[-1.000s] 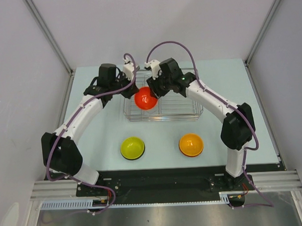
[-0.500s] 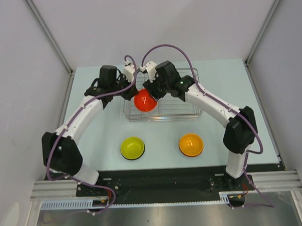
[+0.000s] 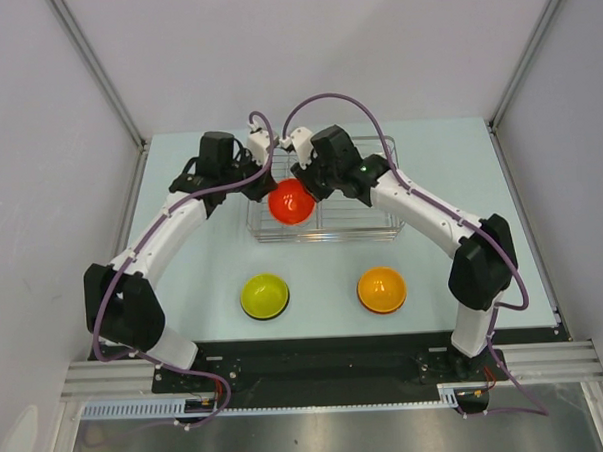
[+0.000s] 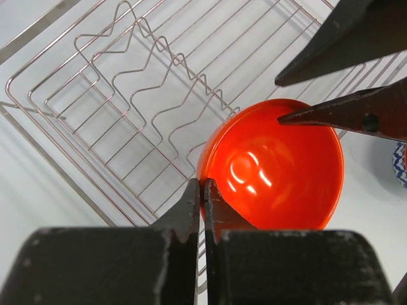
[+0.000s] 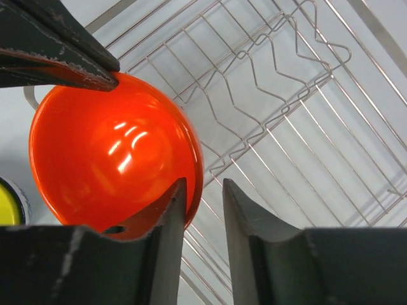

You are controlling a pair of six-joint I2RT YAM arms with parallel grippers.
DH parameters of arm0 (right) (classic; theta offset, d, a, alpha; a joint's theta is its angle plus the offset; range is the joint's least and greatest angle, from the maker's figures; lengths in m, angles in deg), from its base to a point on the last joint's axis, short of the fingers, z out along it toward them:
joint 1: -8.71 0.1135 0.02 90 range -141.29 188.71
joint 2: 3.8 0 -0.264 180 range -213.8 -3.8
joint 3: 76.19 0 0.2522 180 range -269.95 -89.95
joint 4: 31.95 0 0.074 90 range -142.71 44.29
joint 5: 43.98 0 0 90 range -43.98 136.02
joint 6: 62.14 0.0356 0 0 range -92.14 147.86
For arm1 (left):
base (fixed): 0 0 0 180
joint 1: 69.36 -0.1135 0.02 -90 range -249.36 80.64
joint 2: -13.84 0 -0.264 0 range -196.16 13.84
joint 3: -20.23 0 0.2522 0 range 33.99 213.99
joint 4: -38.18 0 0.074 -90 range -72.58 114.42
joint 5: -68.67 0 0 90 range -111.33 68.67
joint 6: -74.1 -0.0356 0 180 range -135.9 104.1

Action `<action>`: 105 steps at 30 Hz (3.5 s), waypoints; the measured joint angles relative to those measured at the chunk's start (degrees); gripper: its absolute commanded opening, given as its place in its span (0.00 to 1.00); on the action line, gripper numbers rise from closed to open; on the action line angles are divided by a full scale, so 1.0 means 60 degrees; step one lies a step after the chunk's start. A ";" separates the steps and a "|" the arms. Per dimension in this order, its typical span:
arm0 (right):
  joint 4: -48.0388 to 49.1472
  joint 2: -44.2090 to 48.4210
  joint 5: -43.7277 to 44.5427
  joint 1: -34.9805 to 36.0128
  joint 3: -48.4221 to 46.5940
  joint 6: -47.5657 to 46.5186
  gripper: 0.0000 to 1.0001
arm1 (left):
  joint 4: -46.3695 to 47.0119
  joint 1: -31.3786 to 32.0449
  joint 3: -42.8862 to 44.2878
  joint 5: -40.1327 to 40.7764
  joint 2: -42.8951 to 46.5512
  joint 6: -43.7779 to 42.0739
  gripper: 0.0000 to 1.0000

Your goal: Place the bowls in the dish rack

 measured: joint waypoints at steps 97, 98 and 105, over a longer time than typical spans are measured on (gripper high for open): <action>1.3052 -0.4940 0.5989 0.0044 0.0244 -1.1111 0.00 | -0.0382 -0.2328 -0.3173 0.0244 0.2911 -0.0918 1.00; 1.3081 -0.4965 0.5989 0.0040 0.0237 -1.1143 0.00 | -0.0364 -0.2331 -0.3191 0.0229 0.2922 -0.0914 1.00; 1.3351 -0.5133 0.5989 0.0018 0.0237 -1.1413 0.00 | -0.0270 -0.2448 -0.3289 0.0168 0.3042 -0.0918 1.00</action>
